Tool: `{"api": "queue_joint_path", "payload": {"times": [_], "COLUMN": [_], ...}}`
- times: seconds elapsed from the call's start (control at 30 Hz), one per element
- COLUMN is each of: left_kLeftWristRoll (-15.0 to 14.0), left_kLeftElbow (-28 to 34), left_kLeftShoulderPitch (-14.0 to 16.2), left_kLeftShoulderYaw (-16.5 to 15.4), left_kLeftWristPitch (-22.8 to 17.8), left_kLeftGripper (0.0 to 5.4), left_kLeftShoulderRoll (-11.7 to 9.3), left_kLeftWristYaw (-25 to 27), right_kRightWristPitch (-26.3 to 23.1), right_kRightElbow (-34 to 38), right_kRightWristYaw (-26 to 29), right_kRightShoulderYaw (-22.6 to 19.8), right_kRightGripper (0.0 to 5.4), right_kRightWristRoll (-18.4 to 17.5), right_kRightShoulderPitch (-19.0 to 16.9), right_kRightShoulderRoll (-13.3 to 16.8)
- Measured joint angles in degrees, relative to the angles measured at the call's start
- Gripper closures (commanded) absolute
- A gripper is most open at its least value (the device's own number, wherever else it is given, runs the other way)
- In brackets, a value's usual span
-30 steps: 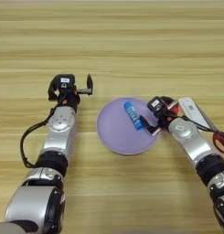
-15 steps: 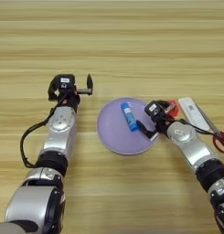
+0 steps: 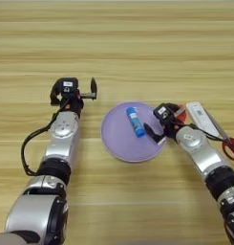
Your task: Move the objects on the table
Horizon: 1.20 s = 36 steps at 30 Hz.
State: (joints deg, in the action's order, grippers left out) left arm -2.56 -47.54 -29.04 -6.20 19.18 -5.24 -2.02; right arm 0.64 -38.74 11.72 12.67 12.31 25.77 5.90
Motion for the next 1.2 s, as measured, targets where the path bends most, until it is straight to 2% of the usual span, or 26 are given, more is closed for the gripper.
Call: {"api": "queue_joint_path", "payload": {"times": [0.37, 0.73, 1.0, 1.13, 1.2], "left_kLeftWristRoll": [-0.01, -0.01, -0.03, -0.14, -0.25], "left_kLeftElbow": [-0.07, -0.34, -0.33, 0.58, 2.88], "left_kLeftShoulderPitch": [0.00, 0.00, 0.00, 0.25, 1.37], "left_kLeftShoulderYaw": [0.00, -0.01, 0.03, 0.90, 2.37], "left_kLeftWristPitch": [0.01, 0.02, 0.03, -0.60, -1.58], "left_kLeftGripper": [0.00, 0.00, 0.00, 0.00, 0.00], "left_kLeftShoulderRoll": [0.00, 0.00, 0.01, 0.23, 1.60], "left_kLeftWristYaw": [0.08, 0.85, 1.22, 3.67, 6.17], "right_kRightWristPitch": [1.30, 4.20, 5.08, 5.34, 5.64], "right_kRightElbow": [0.23, -0.57, -1.92, -2.10, -2.20], "right_kRightWristYaw": [-1.97, -8.79, -10.02, -10.22, -10.50], "right_kRightShoulderYaw": [-2.30, -9.91, -11.25, -11.66, -11.78], "right_kRightGripper": [0.04, 0.04, 0.04, 0.04, 0.04], "right_kRightWristRoll": [-1.23, -5.28, -6.01, -6.16, -6.18], "right_kRightShoulderPitch": [0.01, 2.04, 2.71, 3.04, 3.08], "right_kRightShoulderRoll": [-0.26, -0.56, -0.53, -0.65, -0.89]}}
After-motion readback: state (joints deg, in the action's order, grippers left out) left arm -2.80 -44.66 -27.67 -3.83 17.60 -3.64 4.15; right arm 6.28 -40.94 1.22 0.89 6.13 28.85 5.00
